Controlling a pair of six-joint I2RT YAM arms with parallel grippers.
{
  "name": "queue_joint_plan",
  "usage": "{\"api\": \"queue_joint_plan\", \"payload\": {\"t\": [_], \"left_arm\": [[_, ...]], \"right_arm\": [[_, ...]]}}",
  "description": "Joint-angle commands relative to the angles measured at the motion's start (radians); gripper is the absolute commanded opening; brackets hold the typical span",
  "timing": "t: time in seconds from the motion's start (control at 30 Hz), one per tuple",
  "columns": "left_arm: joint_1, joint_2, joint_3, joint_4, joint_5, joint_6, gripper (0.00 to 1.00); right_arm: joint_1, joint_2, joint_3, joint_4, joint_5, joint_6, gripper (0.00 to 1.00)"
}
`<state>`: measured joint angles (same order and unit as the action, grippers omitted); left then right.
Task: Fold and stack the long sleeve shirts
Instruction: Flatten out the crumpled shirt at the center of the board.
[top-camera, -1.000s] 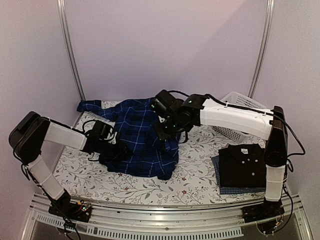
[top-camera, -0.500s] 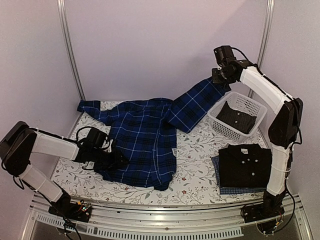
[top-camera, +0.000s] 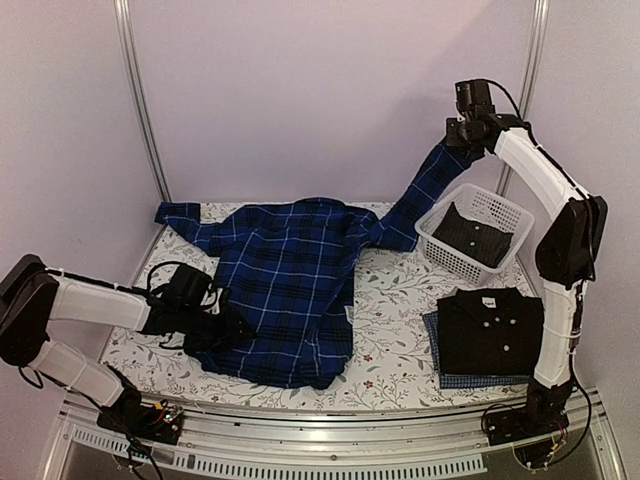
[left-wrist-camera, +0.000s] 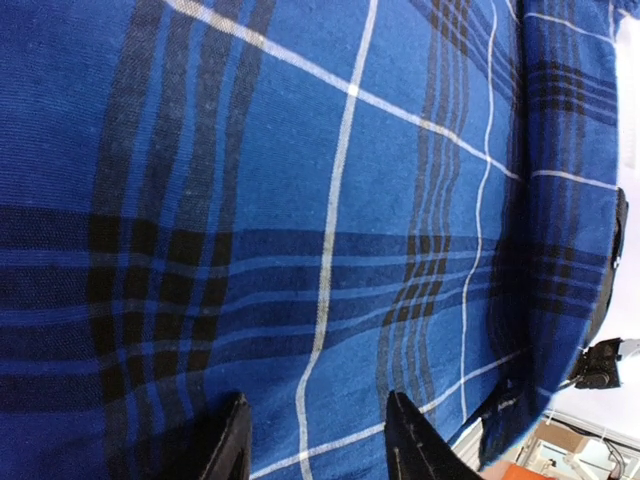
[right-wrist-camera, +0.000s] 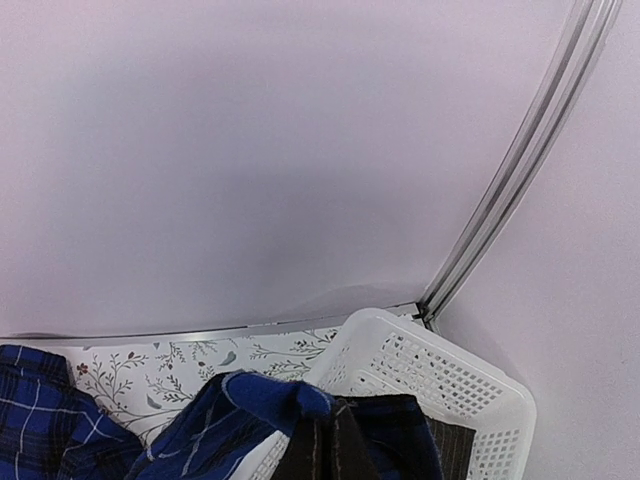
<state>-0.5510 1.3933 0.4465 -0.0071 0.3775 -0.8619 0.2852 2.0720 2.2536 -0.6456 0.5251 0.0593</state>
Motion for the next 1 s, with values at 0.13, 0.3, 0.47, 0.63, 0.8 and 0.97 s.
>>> {"api": "queue_joint_plan", "payload": {"t": [0.13, 0.3, 0.47, 0.63, 0.8, 0.97], "left_arm": [[-0.028, -0.017, -0.061, -0.159, -0.028, -0.038, 0.46], [-0.039, -0.05, -0.065, -0.171, -0.032, -0.053, 0.46], [-0.044, -0.079, -0.049, -0.201, -0.032, -0.061, 0.46], [-0.046, -0.124, -0.008, -0.26, -0.037, -0.054, 0.46], [-0.045, -0.18, 0.069, -0.331, -0.05, -0.046, 0.47], [-0.041, -0.173, 0.168, -0.36, -0.084, -0.008, 0.47]], "right_arm": [[-0.057, 0.076, 0.108, 0.105, -0.062, -0.022, 0.0], [-0.069, 0.109, 0.149, 0.11, -0.216, 0.006, 0.0], [-0.042, 0.094, 0.064, 0.131, -0.422, 0.054, 0.01], [0.057, 0.097, 0.037, 0.102, -0.482, -0.001, 0.05], [0.165, 0.113, -0.062, 0.079, -0.51, -0.02, 0.11], [0.25, 0.146, -0.173, 0.08, -0.578, 0.031, 0.14]]}}
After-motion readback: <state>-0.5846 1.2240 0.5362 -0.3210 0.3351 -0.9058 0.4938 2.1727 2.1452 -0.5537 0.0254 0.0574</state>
